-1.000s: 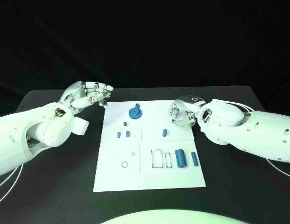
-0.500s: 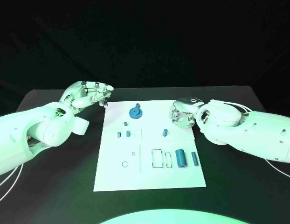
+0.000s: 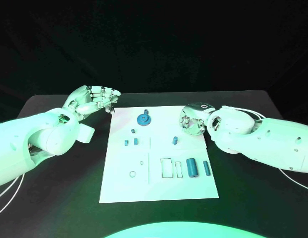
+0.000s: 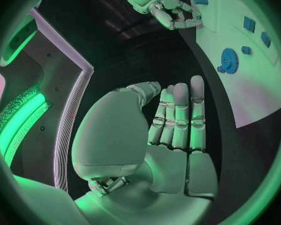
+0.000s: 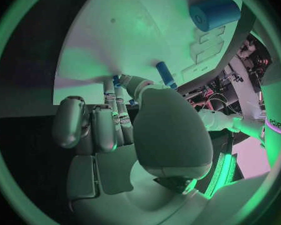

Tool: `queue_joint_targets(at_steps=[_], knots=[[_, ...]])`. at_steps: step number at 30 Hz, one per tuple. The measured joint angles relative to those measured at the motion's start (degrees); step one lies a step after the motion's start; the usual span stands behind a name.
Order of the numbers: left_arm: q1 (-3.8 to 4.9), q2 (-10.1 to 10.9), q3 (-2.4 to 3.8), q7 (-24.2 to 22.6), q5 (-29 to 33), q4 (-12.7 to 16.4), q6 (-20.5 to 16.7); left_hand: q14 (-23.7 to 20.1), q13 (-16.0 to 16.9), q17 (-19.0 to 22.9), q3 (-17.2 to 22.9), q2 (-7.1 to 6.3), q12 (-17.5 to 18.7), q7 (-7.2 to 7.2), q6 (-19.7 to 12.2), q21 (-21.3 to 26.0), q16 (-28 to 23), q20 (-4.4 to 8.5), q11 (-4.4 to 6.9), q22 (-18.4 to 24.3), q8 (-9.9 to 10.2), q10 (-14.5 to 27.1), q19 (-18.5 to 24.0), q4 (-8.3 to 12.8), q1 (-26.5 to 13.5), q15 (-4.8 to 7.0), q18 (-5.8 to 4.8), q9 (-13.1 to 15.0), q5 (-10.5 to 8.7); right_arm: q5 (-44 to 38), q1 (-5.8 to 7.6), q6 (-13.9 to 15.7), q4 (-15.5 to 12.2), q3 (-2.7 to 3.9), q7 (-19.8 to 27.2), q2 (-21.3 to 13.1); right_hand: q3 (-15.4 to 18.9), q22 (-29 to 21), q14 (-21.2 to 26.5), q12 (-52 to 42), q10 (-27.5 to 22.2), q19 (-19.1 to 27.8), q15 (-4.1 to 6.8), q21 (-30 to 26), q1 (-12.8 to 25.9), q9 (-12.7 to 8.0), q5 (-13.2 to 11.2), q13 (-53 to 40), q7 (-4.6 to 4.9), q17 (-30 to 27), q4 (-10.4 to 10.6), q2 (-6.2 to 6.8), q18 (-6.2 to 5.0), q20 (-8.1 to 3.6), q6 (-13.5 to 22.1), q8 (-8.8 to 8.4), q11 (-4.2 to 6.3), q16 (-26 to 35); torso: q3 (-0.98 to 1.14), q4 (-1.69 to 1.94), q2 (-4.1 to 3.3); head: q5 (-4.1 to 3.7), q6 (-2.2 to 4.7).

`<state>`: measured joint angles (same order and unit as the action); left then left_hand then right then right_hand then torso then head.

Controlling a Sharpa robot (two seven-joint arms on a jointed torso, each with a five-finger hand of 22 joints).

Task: Assemble the parts on the task board

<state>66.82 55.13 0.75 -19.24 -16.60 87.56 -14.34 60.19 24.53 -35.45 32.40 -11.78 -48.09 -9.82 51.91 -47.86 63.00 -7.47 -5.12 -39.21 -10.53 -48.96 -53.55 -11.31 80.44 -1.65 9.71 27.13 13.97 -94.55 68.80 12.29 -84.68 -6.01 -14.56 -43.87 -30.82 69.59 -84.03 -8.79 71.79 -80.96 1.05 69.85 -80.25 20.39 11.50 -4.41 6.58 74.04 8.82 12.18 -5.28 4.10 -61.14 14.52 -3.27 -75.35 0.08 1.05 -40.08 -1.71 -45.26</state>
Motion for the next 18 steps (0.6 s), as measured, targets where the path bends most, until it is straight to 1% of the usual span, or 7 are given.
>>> queue_joint_targets(at_steps=[2, 4, 7, 11, 14, 18], knots=[[0.0, 0.0, 0.0, 0.0, 0.0, 0.0, 0.0, 0.0, 0.0, 0.0, 0.0, 0.0, 0.0, 0.0, 0.0, 0.0, 0.0, -0.01, 0.0, 0.1, 0.0, 0.0, 0.0, 0.0, 0.0, 0.0, 0.0, 0.0, 0.0, 0.0, -0.06, 0.0, -0.1, 0.03, -0.1, 0.0, -0.8, 0.6, 0.1, 0.1, 0.2, -0.1, 0.12, 0.6, -0.5, 0.4, -0.2, -0.1, -0.19, 0.0, -0.8, -0.46, 0.0, -0.11, -0.5, 0.56, -0.21, -0.3, 0.0, 0.0, 0.0, 0.0, -0.04], [0.0, 0.1, 0.0, 0.0, 0.0, 0.1, 0.0, 0.0, -0.2, 0.0, -0.5, 0.09, 0.0, 0.0, 0.0, 0.3, 0.0, -0.3, 0.0, 0.2, 0.0, 0.0, -0.3, -0.5, -0.5, 0.0, 0.0, 0.0, 0.0, 0.0, -0.13, 0.1, -0.1, 0.06, -0.2, 0.1, -1.3, 1.0, 0.1, 0.4, 0.6, -0.2, 0.48, 0.7, -0.7, 0.9, -0.3, -0.3, -0.25, -0.1, -1.3, -0.66, 0.0, -0.19, -0.9, 1.09, -0.6, -0.3, -0.01, -0.01, -0.01, 0.0, -0.1], [0.0, 0.1, 0.0, 0.0, 0.0, 0.2, 0.1, 0.9, -0.3, -0.8, -0.8, 0.01, 0.0, 0.2, -0.2, 0.4, 0.5, -0.2, 0.0, 0.4, 0.0, 0.0, -0.8, -0.8, -0.6, -0.19, 0.0, 0.0, 0.0, 0.0, -0.19, 0.2, -0.2, 0.09, -0.3, 0.1, -1.9, 1.5, 0.1, 0.5, 0.9, -0.2, 0.48, 1.3, -0.9, 1.5, -0.5, -0.5, -0.25, -0.3, -1.9, -0.89, 0.0, -0.19, -0.9, 1.58, -0.91, -0.3, -0.01, -0.04, -0.01, -0.04, -0.16], [0.0, 0.2, 0.0, 0.0, 0.0, 0.2, 0.1, 0.8, -0.3, -1.0, -0.8, -0.02, 0.0, 0.2, -0.2, 0.4, 0.6, -0.2, 0.0, 0.4, 0.0, 0.0, -0.8, -0.8, -0.7, -0.19, 0.0, 0.0, 0.0, -0.5, -0.31, 0.5, -0.3, 0.09, -0.4, 0.1, -2.3, 2.1, 0.1, 0.7, 0.9, -0.4, 0.48, 1.7, -1.2, 2.0, -0.4, -0.8, -0.25, -0.4, -2.3, -1.19, 0.0, -0.41, -0.9, 1.73, -0.94, -0.3, -0.01, -0.06, -0.01, -0.04, -0.16], [0.0, 0.2, 0.0, 0.0, 0.0, 0.1, 0.1, 0.8, -0.4, -0.8, -0.8, 0.25, 0.0, 0.2, -0.2, 0.4, 0.6, -0.2, 0.0, 0.5, 0.0, 0.0, -0.8, -0.8, -1.0, -0.19, 0.01, 0.0, 0.0, -1.3, -0.44, 0.9, -0.5, 0.03, -0.6, 0.2, -2.7, 2.6, 0.0, 0.7, 1.2, -0.4, 0.44, 2.2, -1.2, 2.4, -0.2, -0.8, -0.31, -0.4, -2.7, -1.35, 0.0, -0.41, -1.0, 2.11, -1.19, -0.5, 0.01, -0.05, -0.01, -0.07, -0.13], [0.0, 0.3, 0.0, -0.1, 0.1, 0.1, 0.1, 0.8, -0.4, -0.7, -1.0, 0.25, 0.0, 0.2, -0.2, 0.4, 0.6, -0.2, 0.0, 0.5, 0.0, 0.0, -0.8, -1.0, -1.0, -0.19, 0.01, 0.0, 0.0, -2.7, -0.66, 1.7, -0.7, -0.11, -1.0, 0.2, -2.9, 3.1, -0.1, 1.0, 1.3, -0.4, 0.76, 2.6, -1.1, 2.7, -0.2, -1.0, -0.33, -0.5, -2.9, -1.42, 0.0, -0.37, -1.0, 2.12, -1.27, -0.5, 0.01, -0.02, -0.01, -0.08, -0.18]])
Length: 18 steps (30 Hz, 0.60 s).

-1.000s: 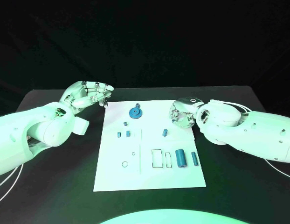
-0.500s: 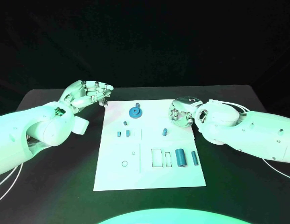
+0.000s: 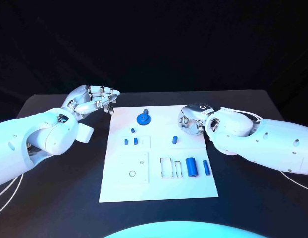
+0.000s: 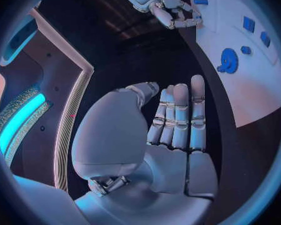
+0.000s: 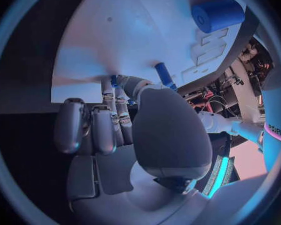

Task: Assemble the parts on the task board

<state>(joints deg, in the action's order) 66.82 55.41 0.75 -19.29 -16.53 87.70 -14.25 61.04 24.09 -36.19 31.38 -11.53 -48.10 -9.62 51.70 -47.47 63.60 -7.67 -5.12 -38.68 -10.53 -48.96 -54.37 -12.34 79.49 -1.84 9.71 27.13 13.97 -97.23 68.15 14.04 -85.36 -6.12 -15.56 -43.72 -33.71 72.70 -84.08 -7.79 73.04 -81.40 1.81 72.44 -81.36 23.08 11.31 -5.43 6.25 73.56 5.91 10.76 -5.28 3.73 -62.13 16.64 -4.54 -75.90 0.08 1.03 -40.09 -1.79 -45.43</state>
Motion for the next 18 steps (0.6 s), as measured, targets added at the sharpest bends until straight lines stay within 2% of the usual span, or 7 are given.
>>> queue_joint_targets(at_steps=[3, 5, 9, 13, 18], knots=[[0.0, 0.0, 0.0, 0.0, 0.0, 0.0, 0.0, 0.0, 0.0, 0.0, 0.0, 0.0, 0.0, 0.0, 0.0, 0.0, 0.0, 0.0, 0.0, 0.0, 0.0, 0.0, 0.0, 0.0, 0.0, 0.0, 0.0, 0.0, 0.0, -0.8, -0.15, 0.7, -0.2, -0.12, -0.3, -0.1, 0.0, 0.5, 0.0, 0.3, 0.1, -0.4, 0.04, 0.5, 0.0, 0.2, 0.0, 0.0, 0.0, 0.0, 0.0, 0.0, 0.1, -0.03, 0.0, 0.22, -0.06, -0.2, 0.0, 0.02, 0.0, 0.03, -0.01], [0.0, 0.0, 0.0, 0.0, 0.0, 0.0, 0.0, 0.0, 0.0, 0.0, 0.0, 0.0, 0.0, 0.0, 0.0, 0.0, 0.0, 0.0, 0.0, 0.0, 0.0, 0.0, 0.0, 0.0, 0.0, 0.0, -0.01, 0.0, 0.0, -1.2, -0.27, 1.3, -0.4, -0.22, -0.4, -0.2, -0.3, 0.8, 0.0, 0.3, 0.1, -0.4, 0.04, 0.8, 0.0, 0.2, 0.0, 0.1, 0.0, 0.0, 0.0, 0.0, 0.89, -0.03, 0.0, 0.22, -0.06, -0.2, 0.0, 0.02, 0.0, 0.07, 0.0], [0.0, 0.1, 0.0, 0.0, 0.0, -0.1, 0.0, 0.0, 0.0, 0.0, 0.0, 0.06, 0.0, -0.14, -0.1, 0.1, 0.0, 0.0, -0.14, 0.0, 0.0, 0.1, 0.0, 0.0, -0.1, 0.0, 0.0, 0.0, 0.0, -1.7, -0.5, 2.9, -0.9, -0.46, -0.6, -0.6, -0.3, 1.2, 0.0, 0.7, 0.3, -0.6, 0.04, 1.2, 0.0, 0.4, 0.0, 0.4, -0.01, 0.0, 0.0, 0.0, 0.89, 0.18, 0.0, 0.21, -0.26, -0.5, -0.02, 0.02, 0.01, 0.08, 0.07], [0.0, 0.1, 0.0, 0.0, 0.1, -0.2, 0.0, 0.0, -0.3, 0.1, -0.9, 1.45, 0.0, -0.2, -0.2, 1.0, 0.0, -0.11, -0.21, 0.6, 0.0, 0.2, -0.5, -1.9, -1.4, 0.0, -0.01, 0.0, 0.0, -1.7, -0.59, 4.8, -2.0, -0.54, -0.6, -1.2, -0.6, 1.4, 0.0, 1.0, 0.3, -0.8, 0.03, 1.3, 0.0, 0.4, 0.0, 0.4, -0.01, 0.0, 0.0, 0.0, 0.9, -0.02, 0.0, 0.43, -0.26, -0.5, -0.04, 0.02, 0.03, 0.09, 0.27], [0.0, 0.1, 0.0, 0.0, 0.3, -0.5, 0.0, 0.0, -0.4, 0.2, -1.3, 1.21, 0.0, -0.07, -0.3, 1.2, 0.0, -0.11, -0.42, 0.8, 0.0, 0.4, -0.5, -2.2, -1.8, 0.0, -0.01, 0.0, 0.0, -1.5, 0.01, 7.6, -3.9, -0.29, -0.2, -2.5, -0.7, 1.6, 0.0, 1.2, 0.3, -0.8, 0.03, 1.5, 0.0, 0.6, -0.1, 0.3, -0.02, 0.1, -0.1, 0.01, 0.89, -0.03, 0.0, 0.43, -0.26, -0.5, -0.05, -0.01, 0.05, 0.13, 0.37]])
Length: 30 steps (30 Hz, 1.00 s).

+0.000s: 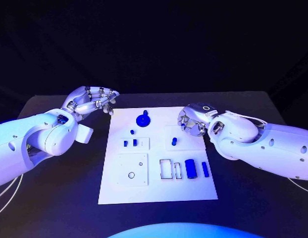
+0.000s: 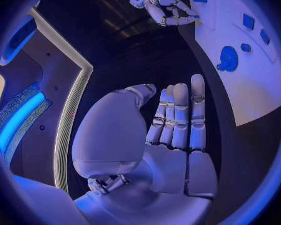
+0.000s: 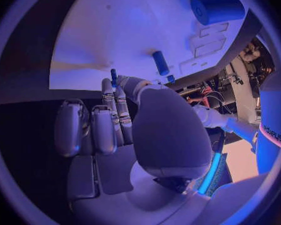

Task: Assemble the parts on the task board

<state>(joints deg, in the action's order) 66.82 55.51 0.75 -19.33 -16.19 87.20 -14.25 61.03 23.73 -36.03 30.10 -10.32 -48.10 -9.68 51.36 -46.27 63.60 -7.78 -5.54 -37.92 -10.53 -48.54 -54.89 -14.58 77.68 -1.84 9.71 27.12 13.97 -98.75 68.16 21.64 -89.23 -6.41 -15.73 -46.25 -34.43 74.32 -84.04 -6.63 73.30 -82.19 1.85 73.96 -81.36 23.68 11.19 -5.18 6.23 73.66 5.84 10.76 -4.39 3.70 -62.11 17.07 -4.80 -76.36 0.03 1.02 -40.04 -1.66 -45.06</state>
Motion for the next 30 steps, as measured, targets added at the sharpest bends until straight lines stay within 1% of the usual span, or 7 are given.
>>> queue_joint_targets(at_steps=[5, 10, 15, 18, 21, 25, 30], knots=[[0.0, 0.0, 0.0, 0.0, 0.2, -0.2, 0.0, -0.2, -0.1, 0.0, -0.1, 0.0, 0.0, 0.07, -0.1, 0.0, 0.0, 0.0, 0.0, 0.1, 0.0, 0.0, 0.0, -0.1, 0.0, -0.23, 0.0, 0.0, 0.0, 0.5, 0.41, 2.6, -2.2, 0.11, 0.5, -1.3, -0.1, 0.6, 0.0, -0.2, 0.0, -0.2, 0.0, 0.5, 0.0, 0.0, 0.0, 0.0, 0.0, 0.0, -0.1, 0.0, 0.0, 0.2, 0.0, 0.0, 0.0, -0.2, -0.01, -0.01, 0.04, 0.18, 0.07], [0.0, -0.2, 0.0, 0.0, 0.4, -0.3, 0.0, -0.2, -0.1, 0.0, -0.1, 0.0, 0.0, -0.12, -0.3, 0.0, 0.0, 0.0, 0.0, 0.1, 0.0, 0.0, 0.0, -0.1, 0.0, -0.23, 0.0, 0.0, 0.0, 1.2, 0.59, 4.8, -5.0, 0.21, 0.9, -2.6, -0.1, 0.6, 0.0, -0.2, 0.0, -0.4, -0.01, 0.8, 0.0, 0.0, -0.1, -0.1, 0.0, 0.1, -0.1, 0.01, 0.0, 0.0, 0.0, 0.0, 0.0, -0.2, 0.01, -0.02, 0.04, 0.31, 0.07], [0.0, -0.3, 0.0, 0.0, 0.5, -0.3, 0.0, -0.2, 0.0, 0.0, -0.3, 0.0, 0.0, -0.12, -0.3, 0.3, 0.0, 0.0, 0.0, 0.2, 0.3, 0.0, 0.0, -0.3, 0.0, -0.23, 0.0, 0.0, 0.0, 2.0, 0.5, 6.0, -7.3, 0.25, 1.3, -3.1, -0.1, 0.6, 0.0, -0.2, 0.0, -0.4, -0.01, 0.8, 0.0, 0.0, 0.1, -0.1, 0.0, 0.1, -0.1, 0.02, 0.0, 0.0, 0.0, -0.01, 0.0, -0.2, 0.06, -0.03, 0.02, 0.6, 0.12], [0.0, -0.4, 0.0, 0.0, 0.5, -0.4, 0.0, -0.2, 0.0, 0.0, -0.3, 0.0, 0.0, -0.12, -0.3, 0.3, 0.0, 0.0, 0.0, 0.2, 0.3, 0.0, 0.0, -0.3, 0.0, -0.23, 0.0, 0.0, 0.0, 2.6, 0.14, 6.5, -8.9, 0.26, 1.7, -3.1, -0.1, 0.6, 0.0, -0.2, 0.0, -0.4, -0.02, 0.8, 0.0, 0.0, 0.1, -0.1, 0.0, 0.1, -0.1, 0.02, 0.0, 0.0, 0.0, -0.01, 0.0, -0.2, 0.07, -0.04, -0.01, 1.03, 0.04], [0.0, -0.5, 0.0, 0.0, 0.5, -0.5, 0.0, -0.2, -0.1, 0.0, -0.3, 0.0, 0.0, -0.12, -0.3, 0.3, 0.0, 0.0, 0.0, 0.3, 0.3, 0.0, 0.0, -0.3, 0.0, -0.23, 0.0, 0.0, 0.0, 3.2, -0.47, 6.9, -10.6, 0.26, 2.1, -2.7, -0.1, 0.6, 0.0, -0.2, 0.0, -0.4, -0.02, 0.7, 0.0, 0.0, 0.1, -0.1, 0.0, 0.1, -0.1, 0.02, 0.0, 0.0, 0.0, -0.02, 0.0, -0.2, 0.08, -0.04, -0.02, 1.74, -0.08], [0.0, -0.8, 0.0, -0.1, 0.6, -0.6, 0.0, -0.2, -0.1, 0.0, -0.3, 0.0, 0.0, -0.12, -0.3, 0.2, -0.2, 0.0, 0.0, 0.3, 0.3, 0.0, 0.0, -0.3, 0.0, -0.23, 0.0, 0.0, 0.0, 3.8, -1.54, 7.3, -12.4, 0.25, 2.8, -1.3, -0.1, 0.6, 0.0, -0.2, 0.0, -0.4, -0.03, 0.7, 0.0, 0.1, 0.1, 0.0, 0.1, 0.0, -0.1, 0.03, 0.0, 0.0, 0.1, -0.02, 0.0, -0.2, 0.07, -0.02, -0.01, 2.97, -0.48], [-0.01, -1.1, 0.0, -0.1, 0.6, -0.7, 0.0, -0.2, -0.1, 0.0, -0.3, 0.0, 0.0, -0.12, -0.3, 0.2, -0.2, 0.0, 0.0, 0.3, 0.3, 0.0, 0.0, -0.3, 0.0, -0.23, 0.0, 0.0, 0.0, 4.0, -3.33, 7.2, -13.2, 0.15, 3.6, 1.5, -0.1, 0.6, 0.0, -0.1, 0.0, -0.4, -0.04, 0.7, 0.1, 0.1, 0.1, 0.0, 0.11, -0.1, 0.0, 0.11, 0.0, 0.0, 0.3, -0.02, 0.0, -0.2, 0.03, 0.01, -0.01, 4.5, -0.91]])
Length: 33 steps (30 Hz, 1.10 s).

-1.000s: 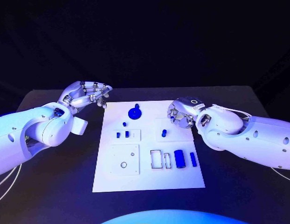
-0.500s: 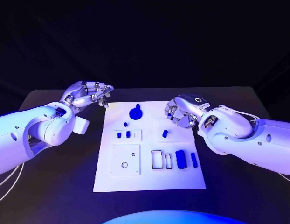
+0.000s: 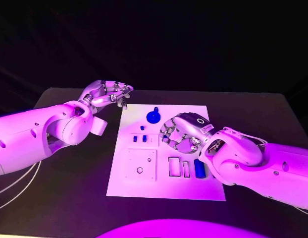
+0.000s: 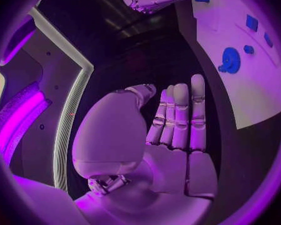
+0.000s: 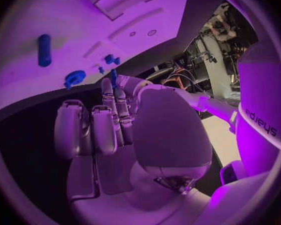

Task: Assemble the parts on the task board

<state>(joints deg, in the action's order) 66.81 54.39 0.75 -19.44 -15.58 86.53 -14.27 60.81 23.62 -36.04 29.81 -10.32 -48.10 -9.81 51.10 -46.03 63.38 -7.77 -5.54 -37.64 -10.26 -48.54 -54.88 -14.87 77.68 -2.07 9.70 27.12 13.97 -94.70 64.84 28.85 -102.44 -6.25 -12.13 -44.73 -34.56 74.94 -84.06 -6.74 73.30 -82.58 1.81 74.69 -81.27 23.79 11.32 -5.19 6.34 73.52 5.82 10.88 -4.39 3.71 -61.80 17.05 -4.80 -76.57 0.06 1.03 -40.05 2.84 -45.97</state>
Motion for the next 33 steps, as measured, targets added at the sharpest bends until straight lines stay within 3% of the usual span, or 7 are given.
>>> queue_joint_targets(at_steps=[8, 13, 33], knots=[[0.0, -0.6, 0.0, 0.0, 0.1, -0.1, 0.0, 0.0, 0.0, 0.0, -0.2, 0.0, 0.0, 0.0, 0.0, 0.4, 0.0, 0.0, 0.0, 0.1, 0.0, 0.0, 0.0, -0.2, 0.0, 0.0, 0.0, 0.0, 0.0, -0.1, -2.59, -0.6, 1.2, -0.26, 1.0, 3.8, -0.5, 0.0, -0.1, 0.1, 0.0, 0.0, -0.07, 0.0, 0.2, 0.0, 0.0, 0.0, -0.01, 0.0, -0.3, 0.23, 0.0, 0.0, 0.0, 0.0, 0.0, 0.0, -0.04, 0.02, -0.02, 2.13, -0.66], [0.0, -0.7, -0.01, 0.0, 0.2, -0.1, 0.0, 0.0, 0.0, 0.0, -0.2, 0.0, 0.0, 0.0, 0.0, 0.4, 0.0, 0.0, 0.0, 0.1, 0.0, 0.0, 0.0, -0.2, 0.0, 0.0, 0.0, 0.0, 0.0, -0.2, -3.49, -0.9, 2.6, -0.29, 1.3, 5.5, -0.7, -0.1, -0.1, 0.2, 0.0, 0.0, -0.08, 0.0, 0.3, 0.0, -0.1, 0.0, -0.01, -0.1, -0.4, 0.3, 0.0, 0.0, 0.0, 0.0, 0.0, 0.0, -0.04, 0.07, -0.04, 2.92, -1.09], [0.0, -1.0, -0.01, 0.0, 0.3, -0.1, 0.1, -0.2, -0.1, 0.0, -0.5, 0.22, 0.0, -0.21, -0.2, 0.7, 0.0, -0.21, -0.21, 0.4, 0.0, 0.2, -0.2, -1.0, -0.7, -0.21, 0.0, 0.0, 0.0, -0.5, -4.74, -1.6, 6.1, -0.61, 1.3, 7.7, -1.6, -0.1, -0.1, 0.3, 0.2, 0.0, -0.1, 0.0, 0.4, 0.1, -0.1, 0.0, -0.01, -0.1, -1.3, 0.44, -0.01, 0.0, 0.0, 0.0, -0.2, 0.0, -0.14, 0.09, -0.07, 5.68, -2.29]])
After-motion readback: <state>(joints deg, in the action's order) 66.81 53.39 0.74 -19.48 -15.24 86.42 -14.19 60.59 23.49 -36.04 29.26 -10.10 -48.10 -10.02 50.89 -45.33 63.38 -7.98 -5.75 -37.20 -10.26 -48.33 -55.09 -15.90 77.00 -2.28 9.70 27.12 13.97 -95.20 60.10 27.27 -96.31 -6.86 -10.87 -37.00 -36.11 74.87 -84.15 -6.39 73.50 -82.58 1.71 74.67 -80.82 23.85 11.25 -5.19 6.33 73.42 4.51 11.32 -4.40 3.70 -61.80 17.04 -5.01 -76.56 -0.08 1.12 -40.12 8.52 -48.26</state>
